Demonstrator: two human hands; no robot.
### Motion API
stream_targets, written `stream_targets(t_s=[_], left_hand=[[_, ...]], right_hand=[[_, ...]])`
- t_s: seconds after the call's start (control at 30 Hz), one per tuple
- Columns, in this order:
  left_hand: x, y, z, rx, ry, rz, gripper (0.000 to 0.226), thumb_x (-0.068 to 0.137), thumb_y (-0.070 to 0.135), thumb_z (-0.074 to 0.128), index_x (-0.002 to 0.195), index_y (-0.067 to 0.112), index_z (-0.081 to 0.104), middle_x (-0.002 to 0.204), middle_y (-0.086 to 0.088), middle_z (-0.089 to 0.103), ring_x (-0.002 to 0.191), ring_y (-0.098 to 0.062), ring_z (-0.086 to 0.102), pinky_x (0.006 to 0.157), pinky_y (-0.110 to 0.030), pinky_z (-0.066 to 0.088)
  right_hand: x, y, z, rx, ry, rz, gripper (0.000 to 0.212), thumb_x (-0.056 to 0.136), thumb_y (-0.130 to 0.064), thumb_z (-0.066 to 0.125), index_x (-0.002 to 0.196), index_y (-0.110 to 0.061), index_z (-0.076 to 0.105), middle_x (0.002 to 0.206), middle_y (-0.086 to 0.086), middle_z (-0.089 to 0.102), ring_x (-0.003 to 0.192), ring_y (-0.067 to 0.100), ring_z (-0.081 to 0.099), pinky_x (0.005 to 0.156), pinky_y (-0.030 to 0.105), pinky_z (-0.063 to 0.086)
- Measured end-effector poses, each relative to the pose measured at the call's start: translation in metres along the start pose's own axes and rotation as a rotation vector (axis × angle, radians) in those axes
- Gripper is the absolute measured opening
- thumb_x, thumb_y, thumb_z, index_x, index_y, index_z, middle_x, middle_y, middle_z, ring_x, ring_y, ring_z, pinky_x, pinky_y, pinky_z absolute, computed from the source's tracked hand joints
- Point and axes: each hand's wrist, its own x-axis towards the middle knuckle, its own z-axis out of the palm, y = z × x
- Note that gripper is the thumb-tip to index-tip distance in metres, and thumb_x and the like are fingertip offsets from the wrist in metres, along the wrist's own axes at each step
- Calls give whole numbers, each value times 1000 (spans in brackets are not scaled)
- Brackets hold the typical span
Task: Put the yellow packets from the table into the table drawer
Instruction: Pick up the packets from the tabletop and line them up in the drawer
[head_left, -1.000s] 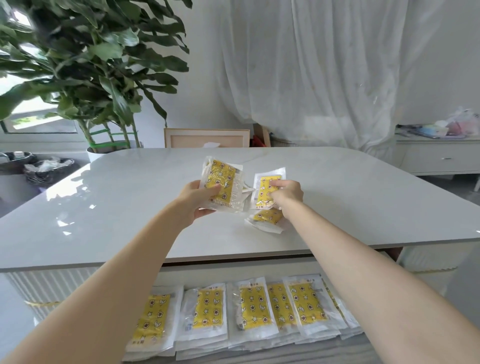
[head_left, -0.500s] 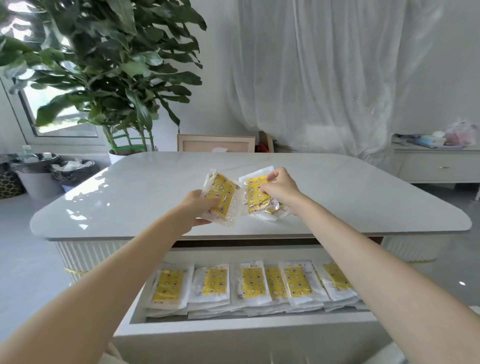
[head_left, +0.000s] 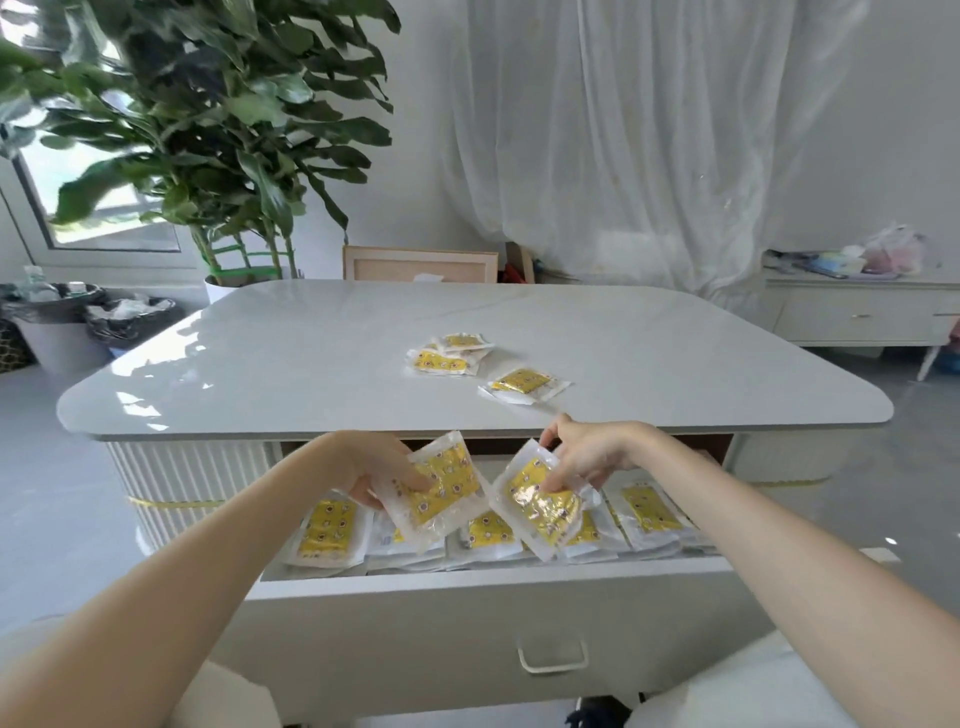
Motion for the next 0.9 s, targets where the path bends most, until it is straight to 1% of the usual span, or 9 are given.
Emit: stream_targets(t_s=[0.1, 0.2, 0.3, 0.37, 0.47, 0.63, 0.7, 0.77, 0.9], left_hand=[[14, 0, 19, 63, 15, -46, 36, 87, 24, 67, 120, 11, 60, 112, -6, 68, 95, -19, 65, 79, -28, 56], [34, 4, 41, -12, 38, -88, 38, 87, 23, 67, 121, 9, 58, 118, -8, 66, 103, -21, 64, 83, -30, 55], [53, 10, 55, -107, 34, -120, 39, 87, 21, 67, 123, 8, 57, 119, -8, 66, 106, -22, 64, 89, -33, 54], [62, 16, 60, -168, 34, -132, 41, 88, 22, 66, 125, 8, 54, 121, -7, 64, 104, -21, 63, 82, -31, 55], [77, 23, 68, -345, 10, -164, 41, 90, 19, 63, 128, 8, 51, 114, -7, 63, 94, -21, 62, 68, -29, 54], [104, 27, 89, -515, -39, -210, 32, 95, 15, 54, 125, 4, 49, 106, -12, 64, 81, -24, 63, 77, -33, 54], [114, 26, 97, -551, -34, -217, 31, 95, 14, 54, 124, 4, 48, 102, -13, 63, 79, -24, 62, 81, -35, 51], [121, 25, 103, -569, -25, -220, 30, 95, 12, 54, 123, 4, 49, 97, -12, 63, 78, -24, 62, 77, -35, 51], [128, 26, 108, -576, -11, -220, 24, 95, 12, 53, 117, 4, 50, 95, -13, 64, 77, -24, 62, 65, -36, 53]], right_hand=[[7, 19, 7, -107, -23, 102, 54, 82, -13, 72, 125, -17, 39, 109, 5, 61, 81, 16, 64, 57, 23, 53], [18, 36, 11, -173, -24, 170, 26, 86, -13, 68, 109, -10, 56, 78, 2, 59, 67, 14, 60, 48, 20, 48], [25, 58, 6, -106, 105, 252, 17, 88, -10, 64, 85, -10, 47, 68, 5, 48, 48, 13, 48, 38, 17, 39], [30, 77, 1, -14, 216, 318, 20, 88, -5, 62, 85, -10, 42, 70, 8, 45, 40, 13, 44, 33, 14, 32], [36, 106, -5, 161, 332, 389, 25, 89, 1, 58, 107, -6, 42, 93, 13, 55, 66, 20, 54, 49, 26, 46], [43, 133, -4, 418, 401, 425, 42, 89, 4, 58, 126, -1, 39, 104, 18, 59, 89, 27, 61, 67, 35, 52], [49, 142, 0, 496, 394, 414, 43, 87, 6, 61, 124, 1, 39, 115, 20, 59, 101, 32, 63, 81, 42, 56], [53, 145, 3, 495, 404, 390, 31, 85, 4, 65, 108, 0, 45, 116, 19, 60, 103, 32, 63, 86, 45, 55], [60, 148, 4, 209, 459, 356, 37, 79, -15, 77, 107, -7, 55, 108, 10, 65, 98, 24, 66, 87, 41, 56]])
